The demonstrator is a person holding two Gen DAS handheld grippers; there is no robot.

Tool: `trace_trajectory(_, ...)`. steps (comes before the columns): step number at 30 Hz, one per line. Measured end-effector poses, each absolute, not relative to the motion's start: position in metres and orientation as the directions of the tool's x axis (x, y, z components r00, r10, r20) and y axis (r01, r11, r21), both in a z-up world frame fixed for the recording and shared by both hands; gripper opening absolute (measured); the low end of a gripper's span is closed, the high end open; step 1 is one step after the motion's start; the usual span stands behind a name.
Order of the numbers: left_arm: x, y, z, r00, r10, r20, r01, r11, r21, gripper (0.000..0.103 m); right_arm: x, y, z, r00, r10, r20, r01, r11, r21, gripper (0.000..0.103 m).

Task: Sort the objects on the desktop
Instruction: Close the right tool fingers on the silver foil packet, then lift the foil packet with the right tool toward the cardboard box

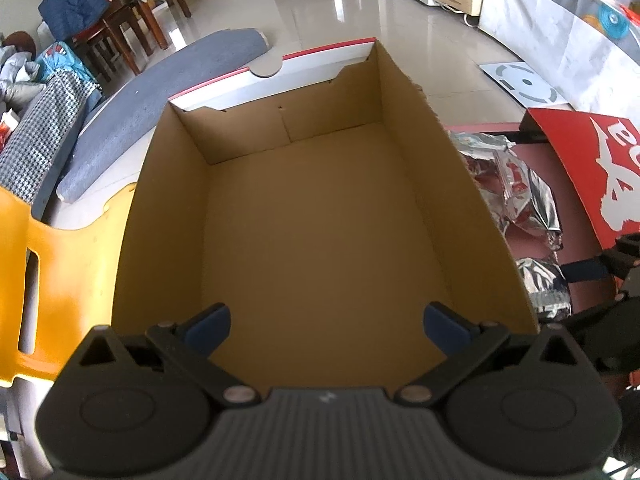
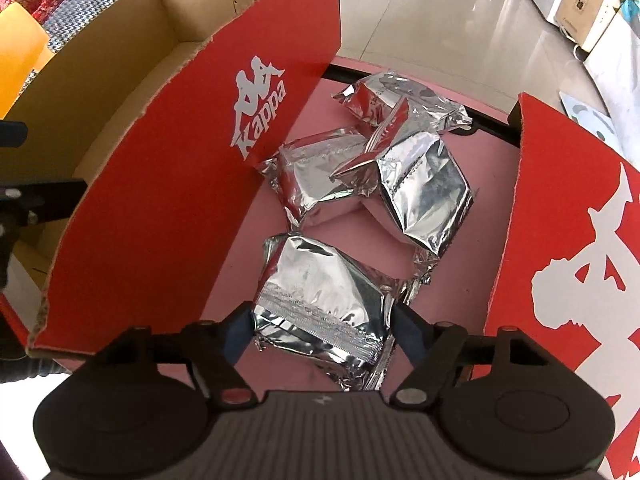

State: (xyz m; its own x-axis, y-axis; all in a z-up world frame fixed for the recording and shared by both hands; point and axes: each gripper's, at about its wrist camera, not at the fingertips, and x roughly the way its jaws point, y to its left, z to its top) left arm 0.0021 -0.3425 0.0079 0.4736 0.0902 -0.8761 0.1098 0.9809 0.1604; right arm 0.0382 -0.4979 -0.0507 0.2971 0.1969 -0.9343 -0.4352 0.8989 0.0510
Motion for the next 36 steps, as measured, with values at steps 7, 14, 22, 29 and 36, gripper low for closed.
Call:
trace_trajectory(7,0.0,-0.348,0.007,0.489,0.101,-0.866,0.128,0.974,0.186,0.103,0.038,-0.507,-0.046,0.318,0.183,-0.93,-0.408,0.912,0.04,0.07)
trace_trajectory(14,0.0,-0.351,0.006,0.491,0.106,-0.865,0.133,0.972,0.195,0.103,0.029,-0.503,-0.036,0.352,0.19,-0.917,-0.409,0.912,0.033,0.07)
trace_trajectory(22,0.0,-0.355,0.004,0.498,0.094,-0.862,0.149,0.97,0.192,0.103,0.027,-0.511,-0.025,0.371,0.191,-0.909,-0.341,0.938,0.058,0.07)
trace_trajectory(29,-0.002,-0.357,0.004,0.51,0.084,-0.856,0.158,0.969,0.19,0.103,0.023,-0.512,0.0,0.441,0.21,-0.873,-0.331,0.942,0.06,0.07)
trace_trajectory(36,-0.003,-0.356,0.003,0.504,0.07,-0.861,0.159,0.972,0.172,0.103,0.023,-0.511,0.025,0.498,0.249,-0.831,-0.31,0.946,0.097,0.07)
